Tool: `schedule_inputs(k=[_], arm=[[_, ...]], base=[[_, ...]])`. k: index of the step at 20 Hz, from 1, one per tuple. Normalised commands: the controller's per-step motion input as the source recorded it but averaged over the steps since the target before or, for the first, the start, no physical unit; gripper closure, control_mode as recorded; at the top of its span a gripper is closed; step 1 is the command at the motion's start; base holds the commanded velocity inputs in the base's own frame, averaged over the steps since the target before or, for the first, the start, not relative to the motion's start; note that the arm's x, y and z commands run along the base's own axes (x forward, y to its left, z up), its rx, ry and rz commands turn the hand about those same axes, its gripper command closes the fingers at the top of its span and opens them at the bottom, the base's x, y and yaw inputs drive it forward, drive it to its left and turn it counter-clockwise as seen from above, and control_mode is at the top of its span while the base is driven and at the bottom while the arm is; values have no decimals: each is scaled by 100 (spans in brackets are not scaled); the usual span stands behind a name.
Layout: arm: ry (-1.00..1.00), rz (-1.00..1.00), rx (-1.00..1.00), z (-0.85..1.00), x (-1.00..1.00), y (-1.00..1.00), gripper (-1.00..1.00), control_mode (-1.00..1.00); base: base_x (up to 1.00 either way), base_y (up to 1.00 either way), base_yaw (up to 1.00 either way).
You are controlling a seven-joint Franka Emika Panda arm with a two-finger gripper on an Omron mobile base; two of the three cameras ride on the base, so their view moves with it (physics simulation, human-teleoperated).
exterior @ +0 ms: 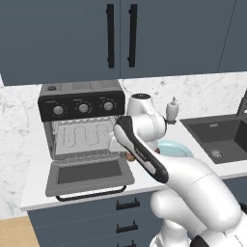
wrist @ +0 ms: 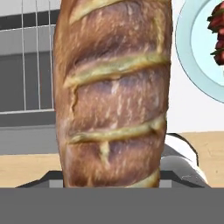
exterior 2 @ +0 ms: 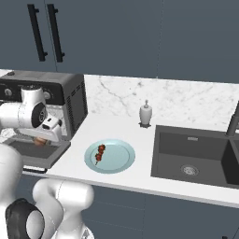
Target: Pick up the kebab skewer and baguette bread, and place them inside the toaster oven. Close the toaster oven door and start by setting the timer.
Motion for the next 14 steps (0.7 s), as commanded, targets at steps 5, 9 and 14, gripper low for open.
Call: schedule_inputs(k=[5,9,14], arm=[[0,-12,0,25,4,100,100,-100],[0,-6,-4,5,26,96,100,-100],[0,0,-6,-1,47,62,100,-100]], base=[[0,0,0],[0,0,0],[0,0,0]])
